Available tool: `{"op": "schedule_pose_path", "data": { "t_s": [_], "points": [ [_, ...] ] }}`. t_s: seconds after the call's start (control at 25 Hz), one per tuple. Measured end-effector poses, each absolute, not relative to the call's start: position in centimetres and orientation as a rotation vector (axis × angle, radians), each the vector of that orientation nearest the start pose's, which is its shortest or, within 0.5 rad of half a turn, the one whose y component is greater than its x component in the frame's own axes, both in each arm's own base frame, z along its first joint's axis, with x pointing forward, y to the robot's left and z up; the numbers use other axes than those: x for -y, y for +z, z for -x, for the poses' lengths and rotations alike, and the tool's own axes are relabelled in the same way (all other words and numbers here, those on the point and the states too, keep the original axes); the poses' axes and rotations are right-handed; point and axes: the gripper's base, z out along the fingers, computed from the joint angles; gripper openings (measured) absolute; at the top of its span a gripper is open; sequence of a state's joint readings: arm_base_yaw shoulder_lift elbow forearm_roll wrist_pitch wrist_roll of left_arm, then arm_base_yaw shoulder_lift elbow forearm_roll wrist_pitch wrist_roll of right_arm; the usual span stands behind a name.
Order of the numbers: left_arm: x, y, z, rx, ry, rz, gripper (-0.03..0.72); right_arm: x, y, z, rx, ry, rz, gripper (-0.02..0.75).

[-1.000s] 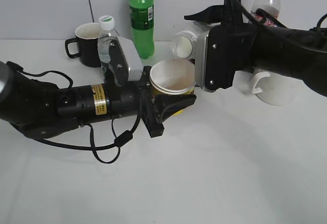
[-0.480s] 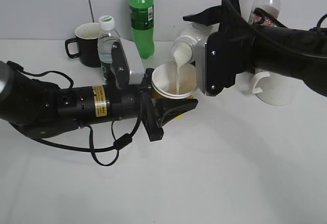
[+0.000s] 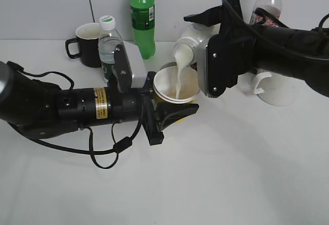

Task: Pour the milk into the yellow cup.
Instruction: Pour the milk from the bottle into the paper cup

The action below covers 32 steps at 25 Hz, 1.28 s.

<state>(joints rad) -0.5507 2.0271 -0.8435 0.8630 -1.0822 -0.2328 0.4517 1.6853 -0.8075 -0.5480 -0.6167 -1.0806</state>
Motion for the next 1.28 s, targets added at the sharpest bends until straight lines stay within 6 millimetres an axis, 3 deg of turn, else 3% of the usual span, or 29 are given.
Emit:
{"op": "schedule_pose_path", "data": {
  "t_s": [1.04,1.28],
  "points": [
    [24.00,13.19,-27.38,-1.368,-0.854,-1.185,0.405,-17.59,21.52,-30.01,-0.800,-0.501,1.650,0.489],
    [23.97,13.24,-27.50,-1.374,-0.850,-1.168,0.405,-17.59,21.52,-30.01,-0.883,-0.427,1.598,0.489]
  ]
}}
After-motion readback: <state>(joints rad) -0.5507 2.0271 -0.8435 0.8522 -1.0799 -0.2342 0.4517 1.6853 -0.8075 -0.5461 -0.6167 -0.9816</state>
